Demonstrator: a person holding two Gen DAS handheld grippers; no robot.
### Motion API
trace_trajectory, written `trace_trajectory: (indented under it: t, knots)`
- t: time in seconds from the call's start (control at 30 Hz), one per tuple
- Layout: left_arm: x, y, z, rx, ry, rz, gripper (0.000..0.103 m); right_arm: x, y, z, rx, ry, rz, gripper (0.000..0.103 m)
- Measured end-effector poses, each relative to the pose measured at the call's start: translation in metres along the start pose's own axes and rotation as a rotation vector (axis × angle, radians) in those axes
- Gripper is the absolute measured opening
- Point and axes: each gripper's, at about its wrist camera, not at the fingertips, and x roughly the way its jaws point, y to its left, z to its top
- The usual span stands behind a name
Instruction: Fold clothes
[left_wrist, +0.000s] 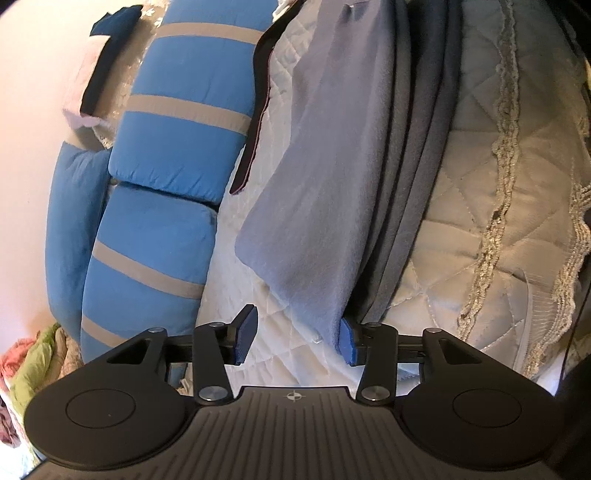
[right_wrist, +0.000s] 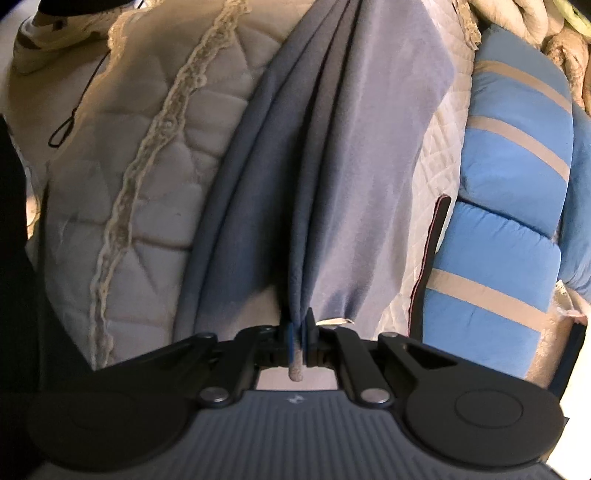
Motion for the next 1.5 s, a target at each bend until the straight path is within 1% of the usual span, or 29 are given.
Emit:
trace_trajectory:
  t: [0.13, 0.27, 0.3, 0.33, 0.37, 0.43, 0.5, 0.6, 0.67, 0.7, 0.77, 0.87, 0.97, 1.0, 1.03, 1.07, 1.23, 1.3, 1.33, 1.37, 1.4, 1.43, 1.47, 1.5]
  knots:
    - [0.000, 0.000, 0.003, 0.003, -0.004, 0.005, 0.049, 0.000, 0.001, -0.002, 0.005, 0.011, 0.046, 0.003]
    - [0.002, -0.001, 0.003, 0.003, 0.002, -0.016, 0.049, 0.002, 0.002, -0.002, 0.020, 0.008, 0.056, 0.003]
    - [0.003, -0.001, 0.002, 0.000, 0.006, -0.026, 0.048, 0.003, 0.002, -0.002, 0.024, 0.008, 0.058, 0.004]
    - [0.004, -0.001, 0.001, -0.003, 0.012, -0.039, 0.042, 0.004, 0.002, -0.002, 0.028, 0.007, 0.060, 0.004]
    - [0.005, 0.000, 0.001, -0.008, 0.015, -0.056, 0.034, 0.004, 0.002, -0.002, 0.032, 0.006, 0.062, 0.004]
    - [0.007, 0.000, 0.000, -0.017, 0.024, -0.079, 0.031, 0.006, 0.003, -0.002, 0.040, 0.005, 0.066, 0.004]
    - [0.009, 0.005, -0.002, -0.071, 0.037, -0.091, 0.031, 0.006, 0.003, -0.001, 0.050, 0.002, 0.065, 0.004]
    - [0.012, 0.020, -0.007, -0.183, 0.053, -0.112, 0.033, 0.007, -0.001, -0.002, 0.081, -0.010, 0.032, 0.004]
    - [0.013, 0.028, -0.009, -0.243, 0.068, -0.124, 0.039, 0.008, -0.004, -0.001, 0.104, -0.021, 0.005, 0.004]
    - [0.014, 0.031, -0.010, -0.267, 0.075, -0.127, 0.040, 0.008, -0.005, -0.001, 0.111, -0.024, -0.003, 0.004]
    - [0.015, 0.037, -0.013, -0.298, 0.083, -0.131, 0.046, 0.009, -0.004, 0.001, 0.114, -0.029, -0.020, 0.004]
    - [0.017, 0.043, -0.016, -0.320, 0.083, -0.145, 0.048, 0.009, -0.003, 0.004, 0.125, -0.039, -0.044, 0.005]
    - [0.017, 0.043, -0.018, -0.303, 0.070, -0.146, 0.049, 0.009, -0.003, 0.005, 0.139, -0.046, -0.059, 0.005]
    - [0.016, 0.041, -0.018, -0.289, 0.062, -0.138, 0.049, 0.008, -0.003, 0.005, 0.145, -0.048, -0.062, 0.005]
    - [0.014, 0.037, -0.017, -0.255, 0.051, -0.121, 0.050, 0.008, -0.003, 0.005, 0.150, -0.049, -0.064, 0.005]
    - [0.013, 0.032, -0.016, -0.216, 0.040, -0.100, 0.052, 0.007, -0.003, 0.005, 0.156, -0.051, -0.067, 0.006]
    - [0.002, -0.011, -0.009, 0.085, -0.048, 0.060, 0.052, 0.007, -0.004, 0.005, 0.158, -0.053, -0.069, 0.009]
    - [0.002, -0.019, -0.009, 0.152, -0.077, 0.095, 0.052, 0.007, -0.005, 0.005, 0.156, -0.052, -0.070, 0.010]
    - [0.003, -0.020, -0.009, 0.170, -0.090, 0.109, 0.044, 0.006, -0.005, 0.005, 0.156, -0.052, -0.071, 0.011]
    - [0.003, -0.020, -0.010, 0.177, -0.101, 0.117, 0.026, 0.007, -0.005, 0.005, 0.157, -0.052, -0.073, 0.011]
    - [0.003, -0.020, -0.010, 0.173, -0.100, 0.118, 0.019, 0.007, -0.005, 0.006, 0.158, -0.053, -0.075, 0.011]
    - [0.004, -0.019, -0.011, 0.164, -0.092, 0.120, 0.010, 0.007, -0.005, 0.006, 0.159, -0.054, -0.078, 0.011]
    - [0.005, -0.017, -0.011, 0.155, -0.084, 0.120, 0.007, 0.007, -0.006, 0.006, 0.161, -0.055, -0.080, 0.011]
    - [0.007, -0.015, -0.012, 0.141, -0.069, 0.115, 0.006, 0.007, -0.006, 0.006, 0.161, -0.058, -0.081, 0.011]
